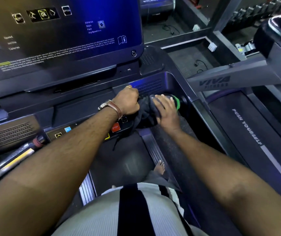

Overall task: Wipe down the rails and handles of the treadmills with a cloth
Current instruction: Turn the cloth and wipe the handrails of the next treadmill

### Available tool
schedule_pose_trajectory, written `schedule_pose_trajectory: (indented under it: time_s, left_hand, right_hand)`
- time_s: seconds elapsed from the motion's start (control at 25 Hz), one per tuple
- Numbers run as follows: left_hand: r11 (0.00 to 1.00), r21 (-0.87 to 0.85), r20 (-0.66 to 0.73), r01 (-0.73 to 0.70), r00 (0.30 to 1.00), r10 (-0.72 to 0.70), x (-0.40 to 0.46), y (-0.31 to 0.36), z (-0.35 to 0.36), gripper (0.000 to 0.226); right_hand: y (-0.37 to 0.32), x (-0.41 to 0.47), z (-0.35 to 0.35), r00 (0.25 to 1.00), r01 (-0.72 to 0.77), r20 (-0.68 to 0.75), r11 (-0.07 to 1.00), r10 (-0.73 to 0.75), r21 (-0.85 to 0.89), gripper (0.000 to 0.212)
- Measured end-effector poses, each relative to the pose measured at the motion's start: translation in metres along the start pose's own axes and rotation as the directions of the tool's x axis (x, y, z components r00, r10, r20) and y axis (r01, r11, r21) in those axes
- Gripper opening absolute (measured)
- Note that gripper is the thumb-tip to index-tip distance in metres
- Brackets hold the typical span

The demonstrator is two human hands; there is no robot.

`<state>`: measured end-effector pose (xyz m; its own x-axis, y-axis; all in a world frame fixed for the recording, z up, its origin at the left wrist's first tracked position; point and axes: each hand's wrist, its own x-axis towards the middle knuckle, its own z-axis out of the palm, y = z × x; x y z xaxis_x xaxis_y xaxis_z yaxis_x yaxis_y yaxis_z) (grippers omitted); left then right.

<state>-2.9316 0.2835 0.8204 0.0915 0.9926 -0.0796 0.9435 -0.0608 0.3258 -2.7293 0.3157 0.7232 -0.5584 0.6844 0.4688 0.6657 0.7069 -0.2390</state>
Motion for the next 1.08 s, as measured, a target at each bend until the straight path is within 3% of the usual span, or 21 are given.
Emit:
schedule_pose_trajectory:
  time_s: [0.08,0.24,0.4,0.52,0.64,0.88,1.08]
  left_hand:
    - [0.992,0.100,0.046,-0.075,0.996,0.071,0.002,-0.001,0.001,0.021]
    - [0.888,0.405,0.166,-0.218,0.973,0.163,0.005,0.000,0.008,0.044]
    - [0.837,0.513,0.192,-0.190,0.976,0.104,0.005,0.010,0.011,0.042]
    - [0.825,0.545,0.180,-0.147,0.982,0.056,0.004,0.017,0.011,0.040]
    - [0.821,0.565,0.115,-0.079,0.993,0.016,-0.001,0.025,0.015,0.030]
    - [0.853,0.504,-0.072,0.137,0.991,-0.116,-0.018,0.044,0.032,0.032]
    - [0.907,0.400,-0.170,0.130,0.983,-0.066,-0.038,0.058,0.031,0.034]
  right_hand:
    - [0.036,0.007,-0.015,0.989,0.053,0.139,0.998,-0.049,-0.030,0.067]
    - [0.019,0.024,-0.014,0.946,-0.174,0.239,0.965,0.218,-0.195,0.065]
    - [-0.015,0.043,-0.006,0.932,-0.015,0.357,0.989,0.067,-0.146,0.068]
    - [0.012,0.057,-0.017,0.867,0.168,0.483,0.984,-0.121,-0.055,0.063]
    - [0.039,0.061,-0.025,0.808,0.189,0.563,0.982,-0.173,0.032,0.057]
    - [0.059,0.040,-0.038,0.837,0.118,0.542,0.992,-0.077,-0.042,0.049]
    - [0.036,0.068,-0.078,0.891,0.077,0.447,0.997,-0.081,0.029,0.031]
